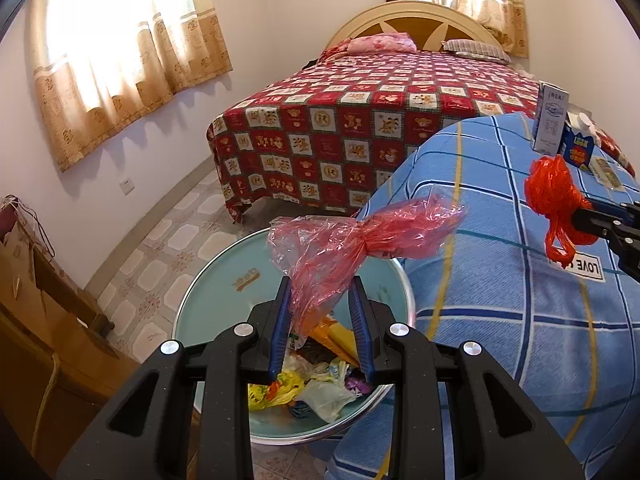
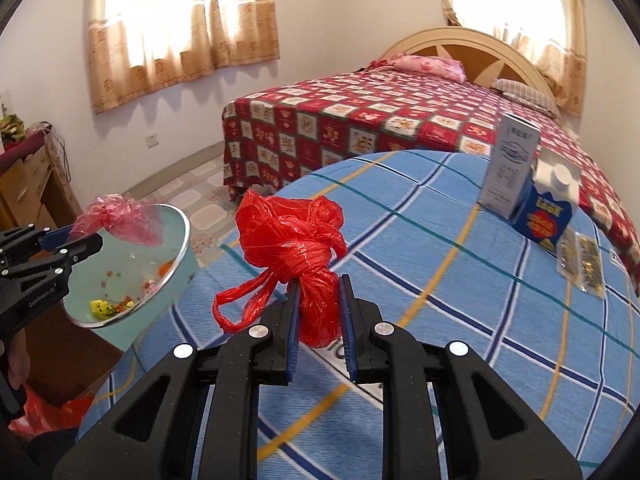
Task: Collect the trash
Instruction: 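Carry the pink wrap and red mesh bag over the light blue bin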
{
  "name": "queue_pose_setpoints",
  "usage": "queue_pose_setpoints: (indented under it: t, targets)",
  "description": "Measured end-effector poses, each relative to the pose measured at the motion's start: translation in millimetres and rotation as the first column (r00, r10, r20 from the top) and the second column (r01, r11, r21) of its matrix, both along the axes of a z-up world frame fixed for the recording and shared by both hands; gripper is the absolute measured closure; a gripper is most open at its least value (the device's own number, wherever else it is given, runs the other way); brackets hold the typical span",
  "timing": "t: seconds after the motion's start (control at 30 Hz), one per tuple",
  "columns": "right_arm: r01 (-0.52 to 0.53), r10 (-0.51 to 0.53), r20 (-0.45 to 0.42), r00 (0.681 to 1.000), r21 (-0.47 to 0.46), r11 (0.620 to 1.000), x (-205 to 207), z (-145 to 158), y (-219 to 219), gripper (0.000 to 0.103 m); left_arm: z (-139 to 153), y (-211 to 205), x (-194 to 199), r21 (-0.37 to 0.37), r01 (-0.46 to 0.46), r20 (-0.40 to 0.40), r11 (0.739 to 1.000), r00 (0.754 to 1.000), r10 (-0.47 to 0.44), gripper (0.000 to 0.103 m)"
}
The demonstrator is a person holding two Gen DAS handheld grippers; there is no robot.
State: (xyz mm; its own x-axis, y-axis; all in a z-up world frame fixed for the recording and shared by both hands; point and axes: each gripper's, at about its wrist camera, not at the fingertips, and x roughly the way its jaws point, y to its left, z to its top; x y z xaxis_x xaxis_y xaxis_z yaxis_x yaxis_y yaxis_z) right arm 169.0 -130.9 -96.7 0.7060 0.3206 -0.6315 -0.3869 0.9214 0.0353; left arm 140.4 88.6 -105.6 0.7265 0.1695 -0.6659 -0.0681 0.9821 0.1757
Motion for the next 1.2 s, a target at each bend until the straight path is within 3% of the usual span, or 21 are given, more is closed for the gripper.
queue_pose_setpoints:
  t: [1.2]
  targets:
    - [-0.147, 0.148, 0.019, 0.989, -0.037, 0.988, -4, 5, 79, 0.084, -2, 73, -30, 0.009, -0.129, 0.009, 0.992, 0.992, 0.129, 0.075]
